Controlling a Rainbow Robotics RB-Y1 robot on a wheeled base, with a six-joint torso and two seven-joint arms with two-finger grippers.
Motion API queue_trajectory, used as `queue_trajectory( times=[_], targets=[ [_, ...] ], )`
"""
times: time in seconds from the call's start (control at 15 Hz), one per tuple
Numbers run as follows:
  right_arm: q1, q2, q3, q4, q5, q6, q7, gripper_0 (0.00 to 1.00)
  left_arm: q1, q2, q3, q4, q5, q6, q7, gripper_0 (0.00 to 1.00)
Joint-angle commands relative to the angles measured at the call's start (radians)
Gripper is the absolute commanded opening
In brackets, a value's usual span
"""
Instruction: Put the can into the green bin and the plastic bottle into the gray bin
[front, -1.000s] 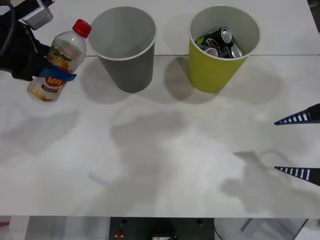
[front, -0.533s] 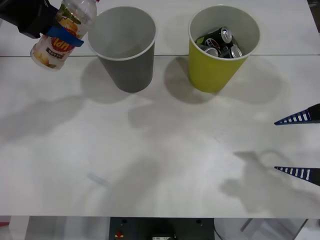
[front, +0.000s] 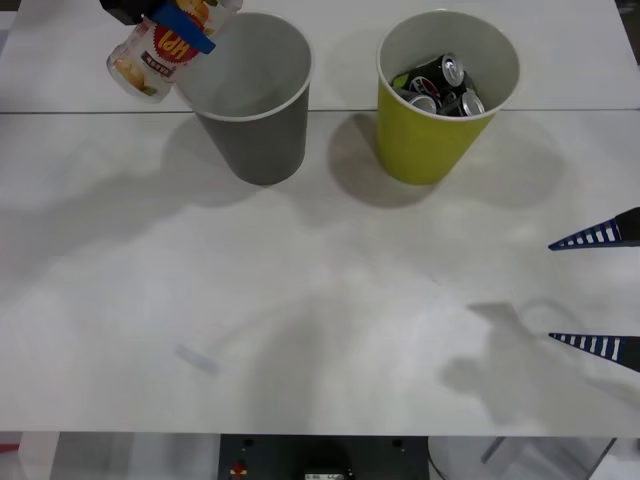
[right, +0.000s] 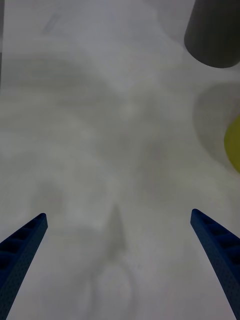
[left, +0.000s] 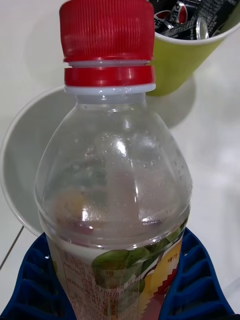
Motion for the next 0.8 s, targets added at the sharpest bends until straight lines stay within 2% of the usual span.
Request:
queue_trajectory(
  times=[0.07, 0.33, 0.53, 0.8],
  targets=[
    [0.0, 0.0, 0.0, 0.0, 0.0, 0.0, 0.0, 1.0, -0.08, -0.047, -0.083, 0.102, -0.018, 0.06, 0.002, 0.03],
    [0.0, 0.0, 0.0, 0.0, 0.0, 0.0, 0.0, 1.0, -0.142, -0.127, -0.152, 0.247, -0.044, 0.169, 0.002, 0.03],
    [0.0, 0.0, 0.0, 0.0, 0.0, 0.0, 0.0, 1.0, -0.144, -0.185, -0.152, 0.317, -0.073, 0.23, 0.0, 0.03],
    [0.0, 0.0, 0.0, 0.0, 0.0, 0.0, 0.0, 1.0, -0.144, -0.208, -0.152, 0.34, -0.096, 0.248, 0.005, 0.04]
  ],
)
